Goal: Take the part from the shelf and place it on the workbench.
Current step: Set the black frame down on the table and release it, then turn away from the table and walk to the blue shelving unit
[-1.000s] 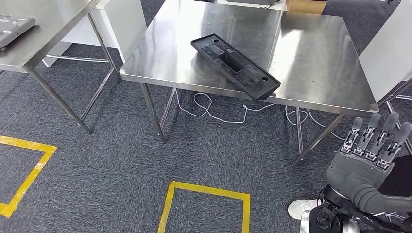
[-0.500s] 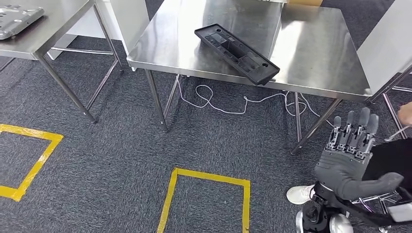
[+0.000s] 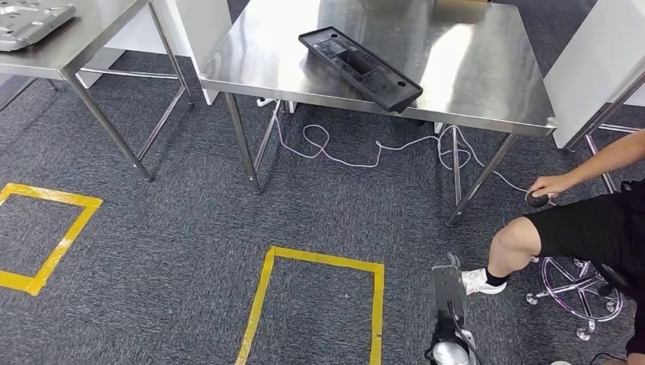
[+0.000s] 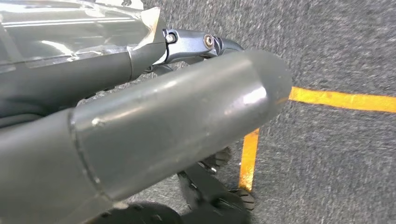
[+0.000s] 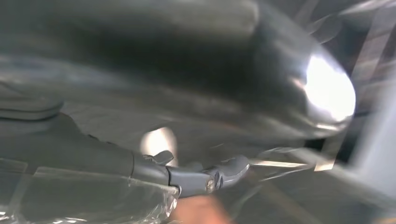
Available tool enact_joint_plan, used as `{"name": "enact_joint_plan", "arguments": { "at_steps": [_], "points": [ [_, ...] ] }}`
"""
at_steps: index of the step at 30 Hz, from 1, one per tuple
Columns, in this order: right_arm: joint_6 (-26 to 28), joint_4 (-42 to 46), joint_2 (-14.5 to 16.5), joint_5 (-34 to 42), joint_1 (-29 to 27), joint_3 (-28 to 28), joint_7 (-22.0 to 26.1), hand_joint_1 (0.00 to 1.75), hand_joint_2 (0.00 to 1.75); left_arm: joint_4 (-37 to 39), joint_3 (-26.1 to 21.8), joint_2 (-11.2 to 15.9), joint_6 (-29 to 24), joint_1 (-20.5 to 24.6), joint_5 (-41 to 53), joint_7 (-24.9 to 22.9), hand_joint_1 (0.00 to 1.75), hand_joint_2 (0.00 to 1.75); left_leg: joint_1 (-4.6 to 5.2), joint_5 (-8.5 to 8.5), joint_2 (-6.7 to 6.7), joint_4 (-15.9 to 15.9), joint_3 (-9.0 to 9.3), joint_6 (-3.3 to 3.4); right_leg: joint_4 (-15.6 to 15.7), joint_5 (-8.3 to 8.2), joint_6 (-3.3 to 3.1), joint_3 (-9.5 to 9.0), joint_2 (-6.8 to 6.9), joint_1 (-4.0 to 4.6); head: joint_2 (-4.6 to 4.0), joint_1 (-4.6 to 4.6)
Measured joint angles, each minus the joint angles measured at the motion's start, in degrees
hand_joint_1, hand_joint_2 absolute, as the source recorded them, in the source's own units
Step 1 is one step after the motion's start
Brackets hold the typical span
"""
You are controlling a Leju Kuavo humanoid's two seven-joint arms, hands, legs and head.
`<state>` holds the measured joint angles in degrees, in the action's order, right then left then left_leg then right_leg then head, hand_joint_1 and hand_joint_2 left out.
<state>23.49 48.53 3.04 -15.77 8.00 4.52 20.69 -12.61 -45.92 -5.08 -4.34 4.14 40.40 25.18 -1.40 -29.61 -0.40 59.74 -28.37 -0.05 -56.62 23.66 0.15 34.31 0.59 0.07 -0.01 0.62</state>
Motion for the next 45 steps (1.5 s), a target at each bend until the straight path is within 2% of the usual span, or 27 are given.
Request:
{"name": "enact_joint_plan", "arguments": {
  "at_steps": [1,2,4,6,8,9,10,11,13,14,15,16,19,21,27,30,31,34,36,38,39,40,41,42,43,44,45],
  "points": [
    [0.5,-3.8,-0.34,-0.5,0.53,0.51,-0.84,0.0,0.0,0.0,0.01,0.01,0.04,0.02,0.27,-0.18,0.0,0.0,0.17,-0.89,-0.04,-1.95,1.06,0.31,-0.13,-0.38,0.37,0.34,0.04,0.09,0.0,0.02],
    [0.57,-7.36,-0.66,-1.03,0.93,0.89,-1.79,0.0,0.0,0.0,0.01,0.02,-0.01,-0.01,0.45,-0.33,0.0,0.0,0.29,-1.13,-0.02,-2.84,1.1,0.76,-0.13,-0.81,0.8,0.56,0.08,0.17,0.0,0.06],
    [0.17,-13.59,-1.36,-2.25,1.16,1.34,-4.32,0.0,0.0,0.01,0.02,0.03,-0.1,-0.09,0.84,-0.59,0.0,0.0,0.3,-0.46,0.26,-3.39,0.43,1.82,-1.18,-0.43,1.28,1.55,0.01,0.12,-0.01,0.11],
    [0.02,-18.58,-1.9,-3.46,0.92,1.45,-7.1,0.0,0.0,0.02,0.02,0.06,-0.14,-0.12,1.27,-0.82,0.0,0.0,0.35,0.58,0.54,-3.67,-0.56,2.8,-6.39,2.87,1.02,3.9,-0.22,-0.14,-0.01,0.31],
    [-0.71,-22.42,-2.35,-4.05,0.57,1.55,-9.64,0.0,0.0,0.02,0.02,0.14,-0.08,-0.11,1.71,-1.08,0.0,0.0,0.59,1.42,0.63,-3.62,-1.7,3.12,-14.23,6.96,0.81,6.69,-0.37,-0.48,-0.01,0.45],
    [-1.58,-24.03,-2.61,-4.24,0.3,1.63,-10.74,0.0,0.0,0.02,0.02,0.18,-0.02,-0.12,1.98,-1.21,0.0,0.0,0.64,1.79,0.68,-3.58,-2.21,3.07,-16.65,8.08,1.04,7.13,-0.38,-0.63,-0.01,0.43],
    [-2.89,-25.58,-2.86,-4.56,0.03,1.7,-11.87,0.0,0.0,0.02,0.02,0.2,0.07,-0.12,2.29,-1.39,0.0,0.0,0.66,2.09,0.71,-3.54,-2.61,2.95,-16.85,8.33,1.48,6.34,-0.38,-0.78,-0.01,0.45],
    [-4.55,-27.07,-3.16,-5.02,-0.21,1.76,-12.97,0.0,0.0,0.02,0.04,0.21,0.18,-0.12,2.63,-1.56,0.0,0.0,0.63,2.33,0.77,-3.48,-2.92,2.8,-14.56,7.76,2.05,4.23,-0.37,-0.93,-0.01,0.45],
    [-7.98,-29.42,-3.53,-6.06,-0.51,1.76,-14.81,0.0,0.0,0.02,0.11,0.21,0.41,-0.01,3.26,-1.89,0.0,0.0,0.67,2.61,0.88,-3.2,-3.09,2.38,-5.87,6.01,2.91,-1.73,-0.33,-1.26,0.0,0.48],
    [-9.36,-30.34,-3.62,-6.53,-0.59,1.74,-15.57,0.0,0.0,0.02,0.16,0.21,0.5,0.14,3.47,-2.02,0.0,0.0,0.8,2.71,0.95,-3.0,-3.17,2.13,-2.31,5.44,2.86,-3.91,-0.41,-1.22,0.0,0.43],
    [-10.34,-31.1,-3.62,-6.97,-0.74,1.68,-16.28,0.0,0.0,0.02,0.2,0.23,0.57,0.34,3.66,-2.13,0.0,0.0,0.98,2.68,1.0,-2.78,-3.28,1.95,-0.16,5.21,2.58,-5.13,-0.5,-1.29,0.0,0.36],
    [-11.07,-31.78,-3.61,-7.4,-0.99,1.58,-16.99,0.0,0.0,0.01,0.22,0.28,0.61,0.53,3.79,-2.21,0.0,0.0,1.11,2.74,1.0,-2.63,-3.48,2.13,0.63,5.26,2.2,-5.45,-0.6,-1.25,0.0,0.27],
    [-12.31,-33.3,-3.62,-8.23,-1.94,1.13,-18.86,0.0,0.0,0.02,0.27,0.38,0.69,0.79,4.16,-2.34,0.0,0.0,0.87,3.12,0.91,-2.59,-3.75,2.78,0.64,4.87,1.54,-5.4,-0.66,-1.0,-0.01,0.13],
    [-13.08,-34.28,-3.7,-8.57,-2.25,0.93,-20.06,0.0,0.0,0.02,0.32,0.36,0.67,0.86,4.3,-2.38,0.0,0.0,0.62,3.42,0.91,-2.75,-3.76,2.32,0.63,4.68,1.14,-5.1,-0.66,-0.68,-0.01,0.13],
    [-13.41,-35.85,-3.78,-10.68,-3.26,-0.07,-22.37,0.0,0.0,0.02,0.36,0.3,0.15,1.05,4.57,-2.54,0.0,0.0,0.34,3.93,0.92,-3.23,-3.83,1.25,0.59,4.41,0.59,-4.49,-0.65,-0.33,-0.01,0.13],
    [-13.34,-36.27,-3.8,-10.91,-3.61,-0.38,-22.86,0.0,0.0,0.02,0.37,0.2,-0.03,1.08,4.66,-2.71,0.0,0.0,0.28,4.04,0.91,-3.25,-3.91,0.95,0.57,4.33,0.47,-4.35,-0.65,-0.21,-0.01,0.14],
    [-13.3,-36.37,-3.77,-10.92,-3.72,-0.4,-22.94,0.0,0.0,0.02,0.37,0.19,-0.06,1.1,4.71,-2.79,0.0,0.0,0.32,4.03,0.9,-3.13,-3.97,1.01,0.68,4.22,0.62,-4.49,-0.66,-0.43,-0.01,0.15],
    [-13.11,-36.59,-3.81,-10.97,-3.94,-0.42,-23.03,0.0,0.0,0.02,0.39,0.13,-0.12,1.25,5.01,-2.94,0.0,0.0,0.26,5.02,1.23,-4.85,-3.23,1.99,1.43,3.75,1.37,-4.81,-0.81,-0.61,0.0,0.11],
    [-13.02,-36.69,-3.92,-11.07,-4.04,-0.42,-23.02,0.0,0.0,0.02,0.49,0.01,-0.12,1.4,5.2,-2.99,0.0,0.0,-0.11,6.26,1.86,-7.16,-2.33,2.41,-1.41,5.43,1.3,-3.25,-0.83,-0.42,0.0,0.32],
    [-12.96,-36.83,-4.05,-11.23,-4.15,-0.42,-23.0,0.0,0.0,0.02,0.66,-0.08,-0.11,1.52,5.27,-3.03,0.0,0.0,-0.31,6.71,2.53,-7.79,-2.34,2.42,-8.44,8.66,1.17,0.26,-0.79,-0.95,-0.01,0.47],
    [-12.93,-36.9,-4.12,-11.34,-4.24,-0.42,-22.99,0.0,0.0,0.02,0.73,-0.11,-0.1,1.54,5.27,-3.04,0.0,0.0,-0.39,6.77,2.88,-7.76,-2.53,2.3,-11.63,9.77,1.44,1.88,-0.77,-1.32,-0.01,0.46],
    [-12.89,-36.95,-4.19,-11.47,-4.36,-0.42,-22.99,0.0,0.0,0.03,0.76,-0.15,-0.1,1.54,5.27,-3.04,0.0,0.0,-0.54,6.81,3.26,-7.66,-2.7,2.06,-13.14,10.06,2.02,2.6,-0.73,-1.73,-0.01,0.44],
    [-12.87,-36.99,-4.24,-11.64,-4.48,-0.42,-22.98,0.0,0.0,0.04,0.77,-0.21,-0.1,1.52,5.26,-3.04,0.0,0.0,-0.8,6.79,3.65,-7.42,-2.92,1.69,-12.45,9.45,2.9,2.2,-0.6,-2.19,-0.01,0.44],
    [-12.86,-37.01,-4.28,-11.83,-4.55,-0.42,-22.98,0.0,0.0,0.07,0.77,-0.25,-0.12,1.51,5.25,-3.03,0.0,0.0,-1.17,6.67,4.05,-6.91,-3.24,1.14,-9.56,8.13,3.99,0.67,-0.18,-2.73,0.0,0.45],
    [-12.86,-37.02,-4.27,-12.02,-4.5,-0.45,-22.98,0.0,0.0,0.1,0.76,-0.26,-0.15,1.49,5.23,-2.99,0.0,0.0,-1.48,6.38,4.49,-6.04,-3.66,0.44,-5.71,6.74,5.05,-1.38,0.93,-3.28,-0.01,0.54],
    [-12.86,-37.03,-4.14,-12.2,-4.35,-0.5,-22.99,0.0,0.0,0.11,0.76,-0.16,-0.21,1.43,5.21,-2.94,0.0,0.0,-1.66,5.9,4.93,-5.0,-4.14,-0.36,-2.74,5.67,5.68,-2.79,2.15,-3.5,-0.01,0.77],
    [-12.86,-37.03,-4.06,-12.34,-4.13,-0.56,-23.0,0.0,0.0,0.13,0.76,-0.07,-0.28,1.39,5.2,-2.87,0.0,0.0,-1.72,5.32,5.35,-4.02,-4.47,-1.13,-1.11,5.14,5.54,-3.69,2.98,-3.57,-0.01,0.84]
  ]
}}
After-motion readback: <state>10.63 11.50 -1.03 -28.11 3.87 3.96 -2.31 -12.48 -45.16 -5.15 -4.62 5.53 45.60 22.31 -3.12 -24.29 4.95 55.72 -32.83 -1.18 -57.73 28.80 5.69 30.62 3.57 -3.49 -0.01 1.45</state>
